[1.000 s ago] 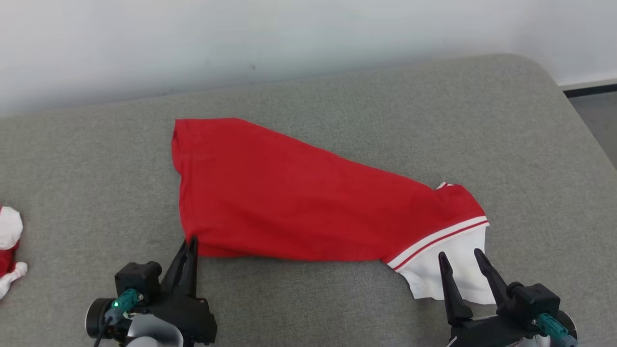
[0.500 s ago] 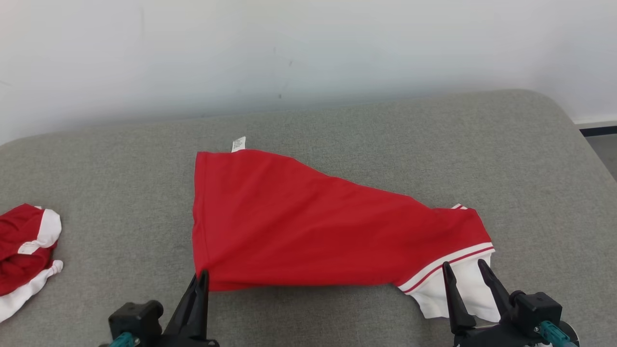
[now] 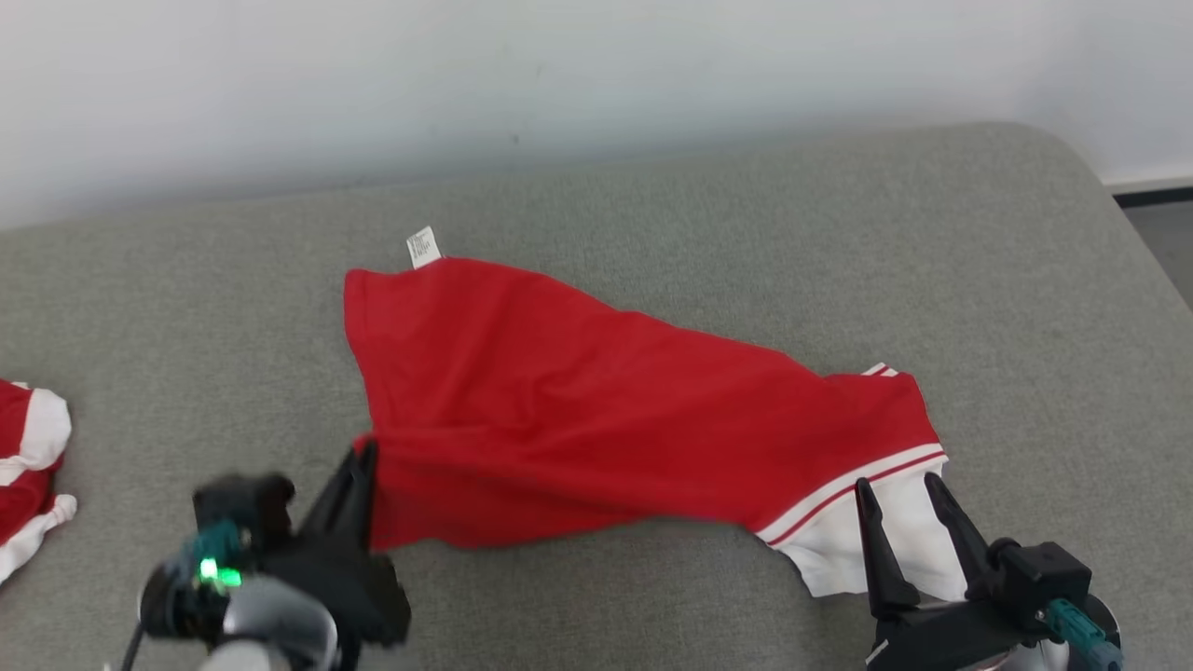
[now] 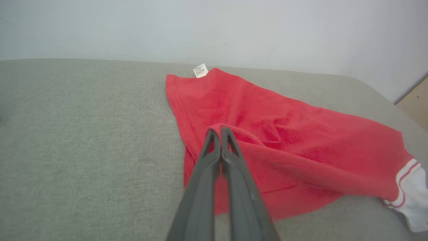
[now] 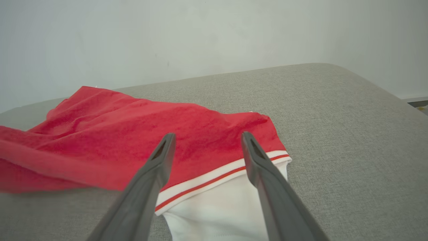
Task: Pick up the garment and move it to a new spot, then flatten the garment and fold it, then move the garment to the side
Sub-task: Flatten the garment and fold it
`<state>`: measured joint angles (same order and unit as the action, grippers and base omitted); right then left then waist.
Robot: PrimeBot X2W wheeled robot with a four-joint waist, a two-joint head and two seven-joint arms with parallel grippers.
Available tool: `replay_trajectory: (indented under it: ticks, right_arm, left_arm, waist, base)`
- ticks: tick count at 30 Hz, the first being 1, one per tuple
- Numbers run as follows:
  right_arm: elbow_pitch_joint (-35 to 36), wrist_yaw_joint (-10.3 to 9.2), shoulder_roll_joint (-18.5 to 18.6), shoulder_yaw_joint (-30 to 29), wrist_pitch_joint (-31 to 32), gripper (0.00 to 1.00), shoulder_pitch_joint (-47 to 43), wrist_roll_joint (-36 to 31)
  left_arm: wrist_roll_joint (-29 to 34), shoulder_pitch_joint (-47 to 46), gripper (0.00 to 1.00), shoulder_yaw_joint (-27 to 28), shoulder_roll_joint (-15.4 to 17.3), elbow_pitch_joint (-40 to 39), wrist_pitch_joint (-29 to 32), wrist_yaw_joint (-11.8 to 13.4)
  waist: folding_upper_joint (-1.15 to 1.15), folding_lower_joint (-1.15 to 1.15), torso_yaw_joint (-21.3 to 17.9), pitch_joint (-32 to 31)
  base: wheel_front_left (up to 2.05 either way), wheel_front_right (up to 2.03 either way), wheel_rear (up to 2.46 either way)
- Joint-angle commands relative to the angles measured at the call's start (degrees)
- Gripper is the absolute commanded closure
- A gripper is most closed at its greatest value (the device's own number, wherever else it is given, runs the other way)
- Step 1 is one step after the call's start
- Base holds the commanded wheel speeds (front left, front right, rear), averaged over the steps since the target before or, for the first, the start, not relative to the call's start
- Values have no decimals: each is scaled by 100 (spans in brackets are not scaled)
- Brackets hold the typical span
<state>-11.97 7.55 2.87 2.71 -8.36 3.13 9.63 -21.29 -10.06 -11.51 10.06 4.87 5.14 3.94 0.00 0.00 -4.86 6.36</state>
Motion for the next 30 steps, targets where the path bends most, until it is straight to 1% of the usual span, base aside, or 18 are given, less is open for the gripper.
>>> replay_trajectory:
  ticks: [1, 5, 8, 9, 10, 15, 20, 22, 25, 30]
  right_arm:
    - [27, -13, 2, 12, -8, 0, 72, -43]
    - [79, -13, 3, 96, 20, 0, 159, -85]
    - [111, -13, 3, 128, 35, 0, 208, -114]
    - [115, -13, 3, 135, 40, 0, 225, -124]
    - [115, -13, 2, 132, 41, 0, 237, -127]
    - [59, -13, 2, 114, 46, 0, 182, -126]
    - [5, -13, 2, 175, 52, 0, 60, -57]
    - [-14, -13, 2, 201, 55, 0, 21, -25]
    - [-18, -13, 3, 248, 76, 0, 12, -1]
    - [17, -13, 3, 302, 99, 0, 25, 23]
  left_arm:
    - [3, -246, 100, 12, 28, 217, -5, -35]
    - [4, -1017, 100, 46, 5, 1309, -67, -89]
    - [63, -1424, 100, 20, -6, 1931, -243, -138]
    - [63, -1515, 73, 17, -20, 2102, -316, -148]
    - [68, -1599, 0, 10, -37, 2258, -409, -173]
    - [37, -1684, 0, 3, -95, 2695, -892, -265]
    - [-11, -1349, 0, -19, -114, 2670, -1173, -311]
    - [-27, -1213, 0, -47, -92, 2611, -1156, -313]
    - [-110, -1035, 0, -72, -90, 2585, -970, -328]
    - [-249, -1017, 0, -70, -133, 2649, -718, -415]
  waist:
    - [0, 0, -100, 175]
    - [0, 0, -231, 348]
    - [0, 0, -295, 440]
    - [0, 0, -304, 458]
    - [0, 0, -304, 466]
    - [0, 0, -210, 358]
    - [0, 0, -46, 90]
    - [0, 0, 12, -1]
    - [0, 0, 56, -73]
    - [0, 0, 40, -46]
  base:
    - [0, 0, 0]
    - [0, 0, 0]
    - [0, 0, 0]
    - [0, 0, 0]
    - [0, 0, 0]
    - [0, 0, 0]
    - [0, 0, 0]
    - [0, 0, 0]
    - [0, 0, 0]
    - [0, 0, 0]
